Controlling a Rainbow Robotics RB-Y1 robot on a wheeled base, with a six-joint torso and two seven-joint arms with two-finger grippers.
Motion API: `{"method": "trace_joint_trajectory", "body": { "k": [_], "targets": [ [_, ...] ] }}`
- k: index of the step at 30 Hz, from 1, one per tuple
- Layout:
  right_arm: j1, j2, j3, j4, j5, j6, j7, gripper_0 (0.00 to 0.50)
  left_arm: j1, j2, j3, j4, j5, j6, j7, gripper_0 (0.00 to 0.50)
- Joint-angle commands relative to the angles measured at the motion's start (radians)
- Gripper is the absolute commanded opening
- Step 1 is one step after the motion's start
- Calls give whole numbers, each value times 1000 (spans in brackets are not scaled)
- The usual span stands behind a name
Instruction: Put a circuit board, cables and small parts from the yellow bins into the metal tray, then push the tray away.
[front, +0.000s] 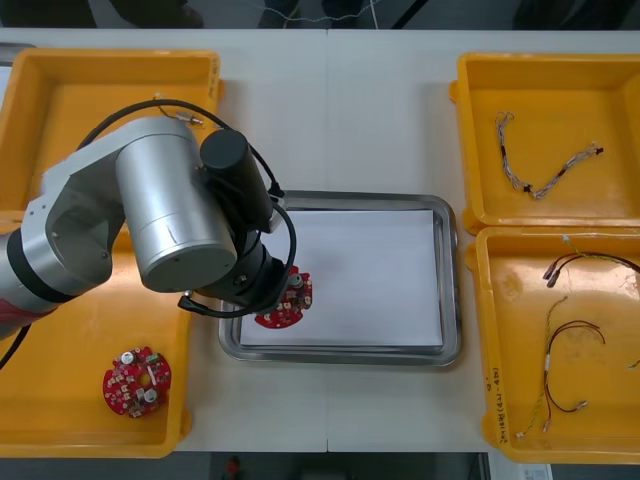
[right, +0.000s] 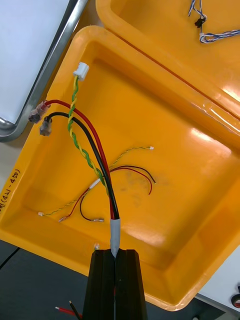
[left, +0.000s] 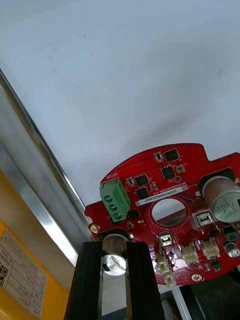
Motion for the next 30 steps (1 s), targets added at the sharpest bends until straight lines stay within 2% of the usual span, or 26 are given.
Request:
{"method": "trace_joint_trajectory", "body": {
  "k": [1,9,27,28,29,30],
  "targets": [
    [-12,-32,14,-24,12,3,55,0,-37,-31,-47,35,-29,-50,35,1],
    [-15,-32,40,-24,14,3,64,0,-36,-31,-111,55,-75,-87,52,1],
    [-18,-30,52,-24,11,3,78,0,-20,-14,-152,59,-103,-116,64,10],
    [-18,-30,52,-24,11,3,79,0,-20,-12,-152,59,-100,-116,66,16],
    [-18,-30,52,-24,11,3,79,0,-19,-11,-152,59,-97,-116,67,55],
    [-18,-30,51,-24,12,3,79,0,-17,-9,-152,59,-95,-116,67,116]
  ]
}}
